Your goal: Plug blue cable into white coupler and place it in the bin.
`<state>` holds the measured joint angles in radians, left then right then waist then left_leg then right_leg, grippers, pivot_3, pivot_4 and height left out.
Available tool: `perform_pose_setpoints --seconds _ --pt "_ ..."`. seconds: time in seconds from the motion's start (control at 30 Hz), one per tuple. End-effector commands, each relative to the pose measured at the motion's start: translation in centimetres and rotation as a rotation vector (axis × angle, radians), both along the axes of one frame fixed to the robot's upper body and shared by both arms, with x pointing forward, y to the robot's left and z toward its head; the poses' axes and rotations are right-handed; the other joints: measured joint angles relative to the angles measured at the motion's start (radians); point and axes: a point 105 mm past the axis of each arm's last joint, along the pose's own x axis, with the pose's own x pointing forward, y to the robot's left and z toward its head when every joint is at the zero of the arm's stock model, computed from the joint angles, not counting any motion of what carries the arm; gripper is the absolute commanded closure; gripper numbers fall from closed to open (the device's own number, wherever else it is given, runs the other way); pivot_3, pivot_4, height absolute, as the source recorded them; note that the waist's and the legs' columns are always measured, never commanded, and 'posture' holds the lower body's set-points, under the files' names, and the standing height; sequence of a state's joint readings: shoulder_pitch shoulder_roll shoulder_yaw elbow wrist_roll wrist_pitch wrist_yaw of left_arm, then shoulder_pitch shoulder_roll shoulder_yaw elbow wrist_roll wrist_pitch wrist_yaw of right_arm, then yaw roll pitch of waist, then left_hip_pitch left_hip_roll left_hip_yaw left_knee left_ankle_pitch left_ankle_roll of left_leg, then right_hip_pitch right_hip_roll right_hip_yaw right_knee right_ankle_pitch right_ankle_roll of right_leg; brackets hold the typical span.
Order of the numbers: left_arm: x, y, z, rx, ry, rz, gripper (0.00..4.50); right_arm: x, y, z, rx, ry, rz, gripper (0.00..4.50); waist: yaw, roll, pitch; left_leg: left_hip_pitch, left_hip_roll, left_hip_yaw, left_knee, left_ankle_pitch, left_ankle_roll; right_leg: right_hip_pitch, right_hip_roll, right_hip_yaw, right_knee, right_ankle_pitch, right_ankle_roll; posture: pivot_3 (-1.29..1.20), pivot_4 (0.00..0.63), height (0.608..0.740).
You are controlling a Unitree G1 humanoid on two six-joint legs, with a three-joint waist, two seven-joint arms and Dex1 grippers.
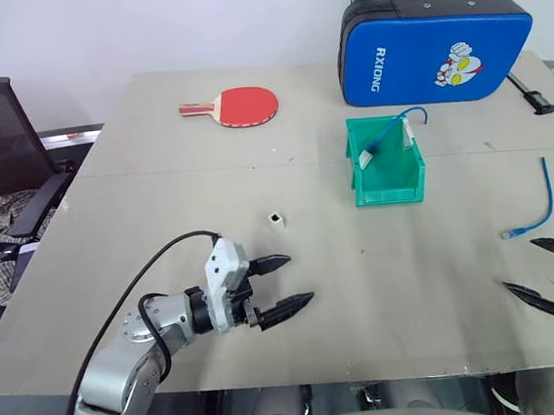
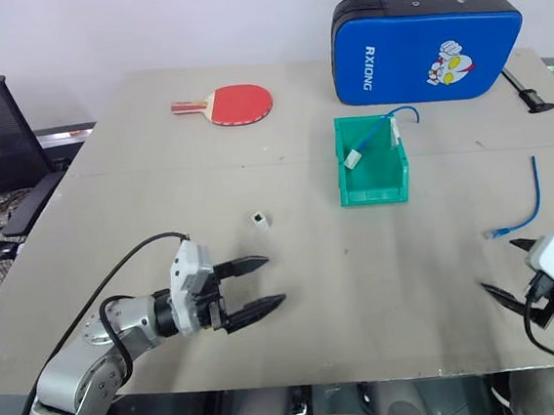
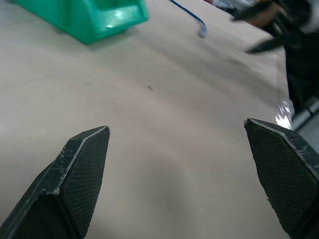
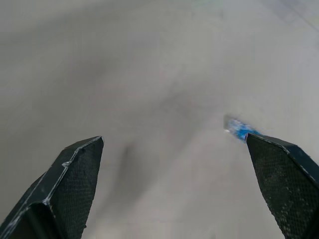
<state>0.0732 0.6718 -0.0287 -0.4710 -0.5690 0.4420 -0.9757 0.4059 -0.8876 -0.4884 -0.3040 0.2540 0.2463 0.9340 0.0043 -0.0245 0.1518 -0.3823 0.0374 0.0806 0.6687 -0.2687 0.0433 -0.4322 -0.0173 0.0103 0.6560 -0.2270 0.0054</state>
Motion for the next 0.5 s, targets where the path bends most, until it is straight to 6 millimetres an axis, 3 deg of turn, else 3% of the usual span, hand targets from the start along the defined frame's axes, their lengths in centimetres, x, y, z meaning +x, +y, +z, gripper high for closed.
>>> perform_pose_setpoints --seconds 0.03,0.07,0.37,0.5 --pt "-0.5 -1.0 1.3 0.005 -0.105 -0.094 0.0 1.5 -0.6 0.7 -0.091 0.022 0.062 0.87 0.003 0.0 0.0 0.0 0.0 0.0 0.0 0.0 0.0 0.0 0.0 0.0 0.0 0.0 0.0 0.0 0.15 0.729" --pt "-0.4 -1.1 1.5 0.007 -0.12 -0.107 0.0 2.1 -0.8 0.8 -0.135 0.033 0.093 1.3 0.004 -0.001 0.001 0.0 0.0 0.0 0.0 0.0 0.0 0.0 0.0 0.0 0.0 0.0 0.0 0.0 0.15 0.729" --pt "-0.8 -1.9 2.1 0.021 -0.186 -0.166 0.0 6.3 -2.6 0.8 -0.36 0.176 0.242 1.3 0.006 -0.002 0.003 -0.001 0.0 0.001 0.0 0.0 0.001 -0.001 0.001 0.001 0.0 0.0 0.0 0.0 0.15 0.729" --pt "-0.9 -2.1 2.1 0.017 -0.193 -0.174 0.0 6.7 -3.1 -0.2 -0.394 0.319 0.325 1.3 0.006 -0.001 0.004 -0.001 0.0 0.002 0.0 0.0 0.001 -0.001 0.001 0.002 0.0 0.0 0.0 0.0 0.15 0.729"
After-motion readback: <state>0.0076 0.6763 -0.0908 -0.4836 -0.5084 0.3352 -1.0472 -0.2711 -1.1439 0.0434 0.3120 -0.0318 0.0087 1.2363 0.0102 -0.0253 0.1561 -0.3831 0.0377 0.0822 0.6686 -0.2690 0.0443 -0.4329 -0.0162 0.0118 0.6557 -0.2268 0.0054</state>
